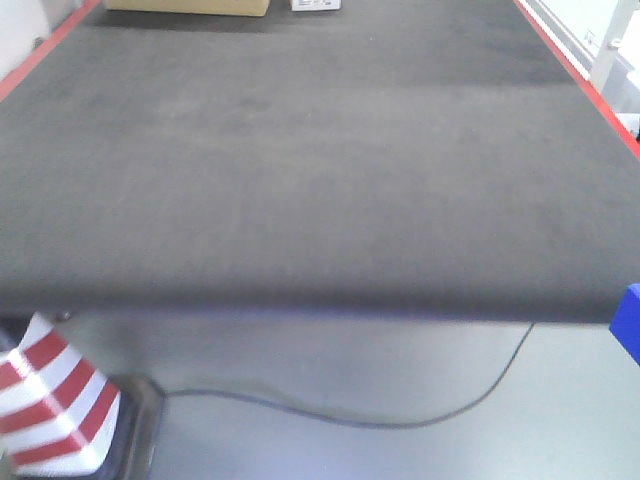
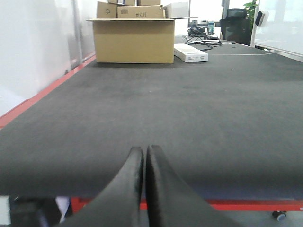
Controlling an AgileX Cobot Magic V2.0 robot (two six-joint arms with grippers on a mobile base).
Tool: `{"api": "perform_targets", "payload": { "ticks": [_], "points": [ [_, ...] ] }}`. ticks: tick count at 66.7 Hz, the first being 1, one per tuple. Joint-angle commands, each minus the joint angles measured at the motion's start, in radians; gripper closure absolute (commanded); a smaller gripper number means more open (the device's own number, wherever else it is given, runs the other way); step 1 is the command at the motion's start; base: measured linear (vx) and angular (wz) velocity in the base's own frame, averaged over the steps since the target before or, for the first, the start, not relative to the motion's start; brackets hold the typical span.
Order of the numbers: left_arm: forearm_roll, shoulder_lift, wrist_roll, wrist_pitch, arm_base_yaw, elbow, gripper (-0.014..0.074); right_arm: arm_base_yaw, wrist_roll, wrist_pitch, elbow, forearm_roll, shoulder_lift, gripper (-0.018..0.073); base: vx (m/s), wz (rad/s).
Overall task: Pour parts from conveyor to right shelf
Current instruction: 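Drive away from the conveyor holding the part in the right gripper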
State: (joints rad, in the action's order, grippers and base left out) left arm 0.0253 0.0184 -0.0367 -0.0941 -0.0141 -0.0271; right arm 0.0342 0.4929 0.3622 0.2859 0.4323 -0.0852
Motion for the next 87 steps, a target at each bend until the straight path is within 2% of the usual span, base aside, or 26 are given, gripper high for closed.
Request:
{"api": "perform_targets", "payload": {
  "ticks": [1, 51, 87],
  "points": [
    [-0.006, 0.005, -0.007, 0.072, -0.002, 0.026, 0.0603, -0.007, 0.006, -0.077, 0.025, 0.010, -0.011, 0.0567, -0.44, 0.09],
    [-0.006, 0.005, -0.007, 0.072, -0.002, 0.026, 0.0603, -0.007, 0.006, -0.077, 0.025, 0.009, -0.011, 0.0567, -0.30, -0.01],
    [-0.006, 0.005, -0.007, 0.072, -0.002, 0.026, 0.0603, -0.007, 0.006, -0.077, 0.025, 0.009, -0.011, 0.0567, -0.20, -0.84]
  ]
}}
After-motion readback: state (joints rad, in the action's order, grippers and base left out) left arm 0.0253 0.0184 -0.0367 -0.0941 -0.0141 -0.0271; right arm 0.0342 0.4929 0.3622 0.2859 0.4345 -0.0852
